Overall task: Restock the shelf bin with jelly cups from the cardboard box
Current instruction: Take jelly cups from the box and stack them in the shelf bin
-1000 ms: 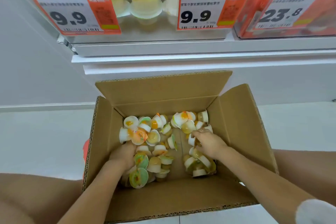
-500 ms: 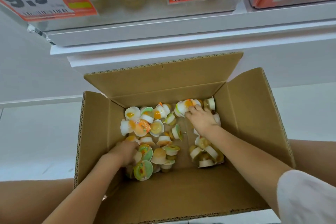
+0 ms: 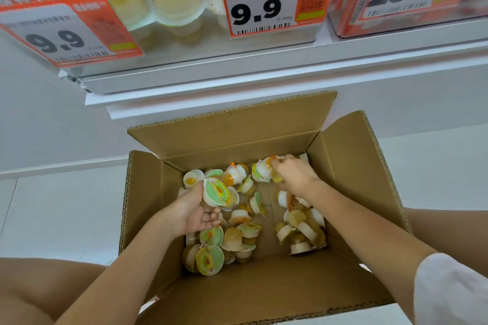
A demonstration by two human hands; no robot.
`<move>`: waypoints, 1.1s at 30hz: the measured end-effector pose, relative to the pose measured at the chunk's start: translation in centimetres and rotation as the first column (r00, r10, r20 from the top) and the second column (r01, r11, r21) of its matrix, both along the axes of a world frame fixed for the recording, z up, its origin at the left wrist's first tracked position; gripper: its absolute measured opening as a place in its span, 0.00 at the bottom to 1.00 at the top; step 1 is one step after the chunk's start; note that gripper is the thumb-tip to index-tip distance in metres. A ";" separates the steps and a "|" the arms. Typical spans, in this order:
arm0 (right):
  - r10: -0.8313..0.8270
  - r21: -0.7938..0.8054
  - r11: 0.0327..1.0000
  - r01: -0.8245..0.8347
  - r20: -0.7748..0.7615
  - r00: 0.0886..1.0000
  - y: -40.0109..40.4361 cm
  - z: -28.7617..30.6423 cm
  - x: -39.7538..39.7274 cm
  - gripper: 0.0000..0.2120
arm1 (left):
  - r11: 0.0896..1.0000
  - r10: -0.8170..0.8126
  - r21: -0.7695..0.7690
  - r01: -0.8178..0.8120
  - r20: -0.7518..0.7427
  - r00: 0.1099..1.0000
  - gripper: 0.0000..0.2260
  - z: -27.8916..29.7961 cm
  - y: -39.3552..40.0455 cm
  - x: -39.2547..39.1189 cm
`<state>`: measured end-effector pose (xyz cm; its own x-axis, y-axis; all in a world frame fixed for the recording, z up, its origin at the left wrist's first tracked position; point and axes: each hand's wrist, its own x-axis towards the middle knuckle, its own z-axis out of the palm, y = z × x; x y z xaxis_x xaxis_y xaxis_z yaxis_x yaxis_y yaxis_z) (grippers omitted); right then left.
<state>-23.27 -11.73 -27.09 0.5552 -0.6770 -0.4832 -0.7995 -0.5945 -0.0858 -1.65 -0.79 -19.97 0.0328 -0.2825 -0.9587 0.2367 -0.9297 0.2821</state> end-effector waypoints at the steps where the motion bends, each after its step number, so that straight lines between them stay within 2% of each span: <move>1: -0.051 0.011 0.999 0.050 0.052 0.997 -0.1 0.0 -0.2 0.27 | 1.000 -0.027 0.004 0.027 0.018 0.999 0.25 0.5 -0.3 -0.3; 2: -0.161 0.054 0.986 0.156 0.126 0.979 -0.3 0.1 -0.4 0.25 | 0.999 -0.049 0.009 0.049 0.042 0.998 0.25 0.9 -0.6 -0.5; 3: -0.328 0.141 0.943 0.302 0.228 0.917 -0.4 0.6 -0.5 0.23 | 0.998 -0.066 0.014 0.066 0.065 0.996 0.25 1.3 -0.9 -0.6; 4: -0.535 0.305 0.840 0.450 0.324 0.780 -0.5 1.4 -0.6 0.22 | 0.997 -0.077 0.020 0.076 0.079 0.994 0.25 1.8 -1.3 -0.6; 5: -0.736 0.525 0.668 0.528 0.358 0.575 -0.6 2.7 -0.6 0.20 | 0.996 -0.082 0.027 0.080 0.087 0.993 0.25 2.4 -1.7 -0.6; 6: -0.886 0.742 0.449 0.498 0.297 0.356 -0.6 4.0 -0.6 0.19 | 0.997 -0.072 0.028 0.069 0.090 0.993 0.24 3.0 -2.1 -0.6; 7: -0.967 0.894 0.232 0.383 0.169 0.190 -0.5 5.5 -0.6 0.18 | 0.999 -0.049 0.024 0.047 0.089 0.995 0.23 3.9 -2.5 -0.7; 8: -0.996 0.970 0.057 0.234 0.039 0.081 -0.4 7.2 -0.7 0.18 | 1.000 -0.020 0.013 0.020 0.079 0.997 0.22 4.8 -2.9 -0.9; 9: -0.998 0.994 -0.056 0.094 -0.058 0.017 -0.2 8.9 -0.7 0.19 | 1.000 0.007 -0.006 -0.006 0.065 0.998 0.21 5.9 -3.3 -1.0; 10: -0.994 0.994 -0.108 -0.020 -0.108 -0.007 0.0 10.8 -0.7 0.20 | 0.999 0.030 -0.029 -0.029 0.041 0.999 0.20 7.1 -3.6 -1.2; 11: -0.994 0.990 -0.111 -0.091 -0.111 0.004 0.4 12.9 -0.7 0.19 | 0.997 0.048 -0.055 -0.047 0.012 0.999 0.20 8.4 -3.9 -1.4; 13: -0.998 0.992 -0.026 -0.127 -0.018 0.064 1.0 16.5 -0.7 0.18 | 0.992 0.068 -0.100 -0.075 -0.074 0.995 0.18 11.3 -4.2 -1.6; 16: -0.954 0.965 0.256 -0.054 0.261 0.149 1.6 21.4 -0.5 0.15 | 0.976 0.104 -0.163 -0.144 -0.232 0.967 0.19 15.8 -4.2 -2.2; 18: -0.880 0.892 0.451 0.011 0.443 0.173 1.8 24.2 -0.2 0.11 | 0.954 0.129 -0.216 -0.207 -0.327 0.936 0.21 18.4 -4.0 -2.5; 21: -0.758 0.764 0.641 0.068 0.617 0.212 2.1 27.1 0.7 0.11 | 0.910 0.098 -0.316 -0.268 -0.464 0.880 0.25 21.0 -3.7 -2.4; 23: -0.687 0.689 0.720 0.079 0.693 0.218 2.3 28.3 1.4 0.12 | 0.877 0.072 -0.378 -0.298 -0.509 0.858 0.26 21.9 -3.3 -2.2; 26: -0.611 0.616 0.786 0.052 0.760 0.224 2.5 29.5 2.5 0.13 | 0.816 0.070 -0.452 -0.361 -0.542 0.838 0.25 22.7 -2.8 -1.9; 30: -0.495 0.510 0.860 0.021 0.825 0.273 2.3 30.9 3.5 0.14 | 0.766 0.134 -0.475 -0.433 -0.541 0.830 0.25 23.5 -2.8 -1.1; 33: -0.386 0.408 0.913 0.007 0.856 0.345 2.1 31.6 3.6 0.17 | 0.755 0.143 -0.489 -0.437 -0.528 0.837 0.25 23.7 -2.9 -0.9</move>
